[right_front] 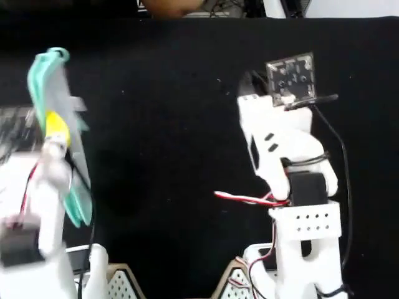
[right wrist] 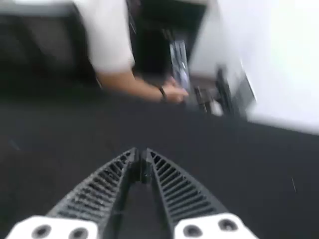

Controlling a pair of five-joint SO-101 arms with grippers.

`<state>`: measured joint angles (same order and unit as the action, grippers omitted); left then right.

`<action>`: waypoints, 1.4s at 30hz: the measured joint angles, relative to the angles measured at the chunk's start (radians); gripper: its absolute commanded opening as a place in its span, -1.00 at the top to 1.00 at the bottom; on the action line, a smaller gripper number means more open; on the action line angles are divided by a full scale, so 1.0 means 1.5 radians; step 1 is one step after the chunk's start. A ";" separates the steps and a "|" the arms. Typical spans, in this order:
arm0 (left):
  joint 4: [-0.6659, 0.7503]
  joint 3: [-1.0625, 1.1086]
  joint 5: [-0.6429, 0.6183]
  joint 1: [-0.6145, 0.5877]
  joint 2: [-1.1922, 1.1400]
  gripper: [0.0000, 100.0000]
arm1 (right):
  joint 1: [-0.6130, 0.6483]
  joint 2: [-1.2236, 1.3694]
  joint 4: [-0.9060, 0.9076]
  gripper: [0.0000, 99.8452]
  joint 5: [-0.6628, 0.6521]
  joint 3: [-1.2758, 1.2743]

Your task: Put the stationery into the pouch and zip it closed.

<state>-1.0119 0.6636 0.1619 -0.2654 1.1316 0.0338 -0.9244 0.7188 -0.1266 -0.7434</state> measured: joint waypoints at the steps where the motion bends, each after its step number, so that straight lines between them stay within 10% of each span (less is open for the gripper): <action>1: 0.032 0.011 0.000 0.000 -0.042 0.90 | -0.021 -0.009 0.002 0.90 0.000 -0.035; 8: 0.237 -0.038 0.005 0.035 -0.375 0.90 | -0.135 -0.137 0.040 0.90 0.000 -0.218; 19: 0.242 -0.195 -0.019 0.296 -0.718 0.88 | -0.191 -0.516 0.044 0.90 -0.079 -0.463; 26: 0.237 -0.249 -0.026 0.364 -0.801 0.49 | -0.192 -0.587 0.091 0.90 -0.148 -0.566; 37: -0.035 -0.447 -0.027 0.395 -0.666 0.41 | -0.192 -0.587 0.100 0.91 -0.150 -0.585; 42: -0.176 -0.465 -0.006 0.307 -0.523 0.93 | -0.192 -0.587 0.101 0.91 -0.151 -0.629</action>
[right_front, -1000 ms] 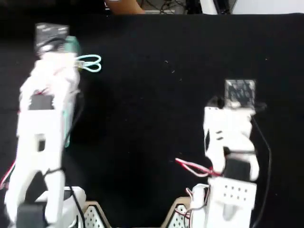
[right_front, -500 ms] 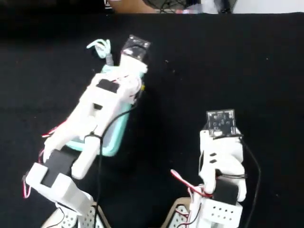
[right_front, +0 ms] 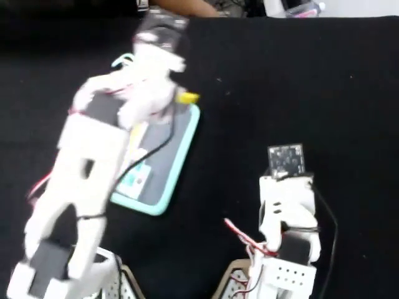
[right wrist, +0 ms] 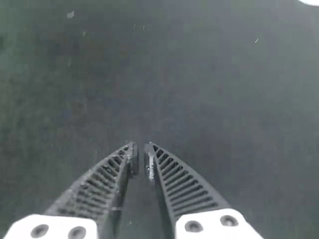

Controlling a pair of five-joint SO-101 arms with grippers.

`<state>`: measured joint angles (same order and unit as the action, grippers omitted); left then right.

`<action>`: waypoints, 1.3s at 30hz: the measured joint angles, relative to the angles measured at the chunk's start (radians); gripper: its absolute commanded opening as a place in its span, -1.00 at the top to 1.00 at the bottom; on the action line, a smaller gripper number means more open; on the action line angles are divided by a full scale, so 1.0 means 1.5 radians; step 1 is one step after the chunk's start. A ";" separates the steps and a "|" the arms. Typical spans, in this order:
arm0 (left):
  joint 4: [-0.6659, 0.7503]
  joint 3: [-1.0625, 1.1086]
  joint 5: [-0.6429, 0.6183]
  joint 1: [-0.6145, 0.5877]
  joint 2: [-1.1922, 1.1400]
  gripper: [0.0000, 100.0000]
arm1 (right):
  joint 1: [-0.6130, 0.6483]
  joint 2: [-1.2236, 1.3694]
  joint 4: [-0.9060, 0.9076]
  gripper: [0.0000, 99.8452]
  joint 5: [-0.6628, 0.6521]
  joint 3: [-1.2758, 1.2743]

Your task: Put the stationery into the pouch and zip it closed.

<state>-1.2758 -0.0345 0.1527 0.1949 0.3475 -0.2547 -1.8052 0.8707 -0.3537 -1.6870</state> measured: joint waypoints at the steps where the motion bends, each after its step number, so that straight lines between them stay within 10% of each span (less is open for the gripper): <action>1: -0.032 0.008 0.014 -0.034 0.031 0.96 | -0.001 0.000 0.004 0.91 0.000 0.000; 11: -0.095 0.428 0.037 -0.350 0.285 0.78 | 0.055 0.000 0.137 0.91 0.001 -0.001; 23: 0.184 1.037 0.039 -0.377 0.681 0.79 | 0.091 0.000 0.275 0.91 0.000 -0.001; 30: 0.057 1.144 0.038 -0.376 0.957 0.78 | 0.091 0.000 0.275 0.91 0.000 -0.001; 39: 0.025 1.145 0.037 -0.376 0.953 0.79 | 0.091 0.000 0.275 0.91 0.000 -0.001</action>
